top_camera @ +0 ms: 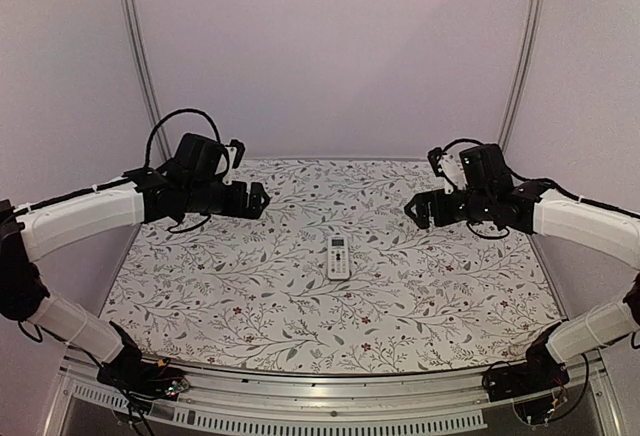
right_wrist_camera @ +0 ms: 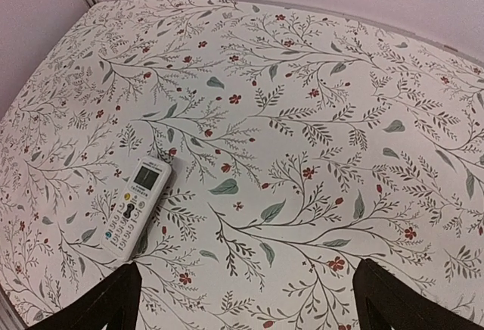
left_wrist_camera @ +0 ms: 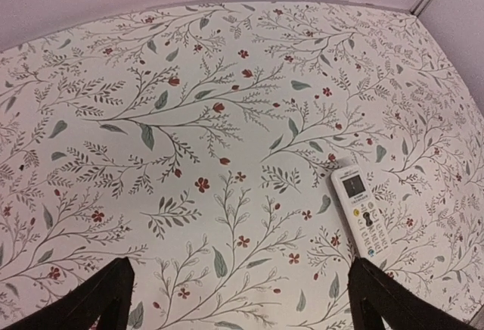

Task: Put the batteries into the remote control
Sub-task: Reset both arms

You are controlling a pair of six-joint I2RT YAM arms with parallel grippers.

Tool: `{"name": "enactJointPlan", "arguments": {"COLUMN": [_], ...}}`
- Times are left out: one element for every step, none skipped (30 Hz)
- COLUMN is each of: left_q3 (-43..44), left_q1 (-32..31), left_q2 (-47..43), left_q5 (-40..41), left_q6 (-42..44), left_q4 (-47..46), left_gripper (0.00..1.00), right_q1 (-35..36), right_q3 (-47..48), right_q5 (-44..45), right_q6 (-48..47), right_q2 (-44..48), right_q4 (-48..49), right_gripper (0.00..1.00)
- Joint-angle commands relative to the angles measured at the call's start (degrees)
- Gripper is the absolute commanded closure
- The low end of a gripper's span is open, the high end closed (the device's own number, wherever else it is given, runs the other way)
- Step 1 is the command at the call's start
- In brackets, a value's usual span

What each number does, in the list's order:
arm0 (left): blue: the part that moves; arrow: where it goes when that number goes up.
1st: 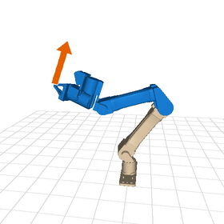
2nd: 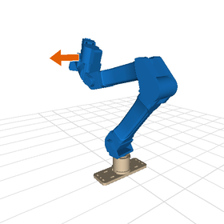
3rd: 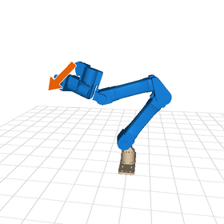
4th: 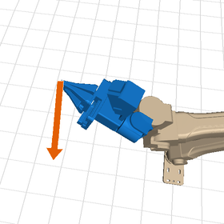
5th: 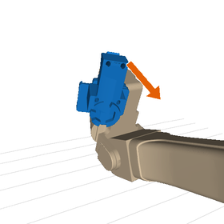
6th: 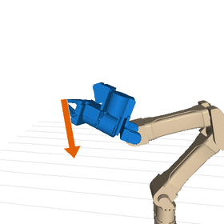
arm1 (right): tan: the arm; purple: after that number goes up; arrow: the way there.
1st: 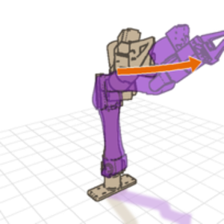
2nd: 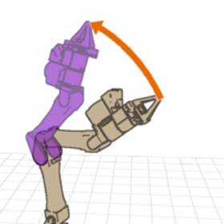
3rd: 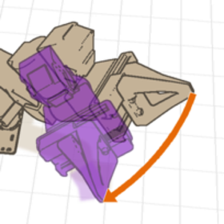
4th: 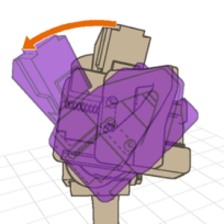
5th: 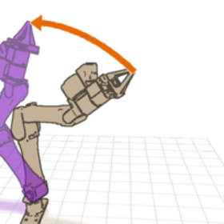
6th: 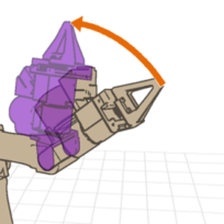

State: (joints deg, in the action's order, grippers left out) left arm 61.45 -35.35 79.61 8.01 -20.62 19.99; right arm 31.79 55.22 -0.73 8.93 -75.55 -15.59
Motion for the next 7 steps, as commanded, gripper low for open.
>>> {"name": "enactJointPlan", "arguments": {"left_q3": [-2.96,-3.14,-3.24,-3.22,-3.26,-3.34,-3.40], "left_q1": [0.46,0.46,0.46,0.46,0.42,0.41,0.38], "left_q2": [1.29,1.66,2.03,2.26,2.26,2.12,1.86], "left_q5": [-1.49,-1.35,-1.26,-1.18,-1.09,-0.85,-0.02], "left_q6": [-2.72,-2.82,-2.84,-2.89,-2.98,-3.07,-3.27], "left_q4": [-4.09,-4.27,-4.46,-4.72,-4.96,-5.27,-5.62], "left_gripper": [0.00,0.00,0.01,0.01,0.00,0.01,0.00], "right_q1": [-0.37,-0.33,-0.33,-0.33,-0.37,-0.36,-0.37], "right_q3": [-4.10,-4.32,-4.33,-4.19,-4.02,-3.80,-3.62], "right_q5": [-2.54,-2.69,-2.69,-2.82,-3.06,-3.25,-3.41], "right_q6": [4.32,4.60,4.96,5.03,4.98,4.87,4.85], "right_q2": [-1.89,-2.17,-2.35,-2.52,-2.64,-2.60,-2.47], "right_q4": [5.70,5.94,6.05,6.14,6.16,6.18,6.14], "right_gripper": [0.01,0.01,0.01,0.01,0.01,0.01,0.01]}}
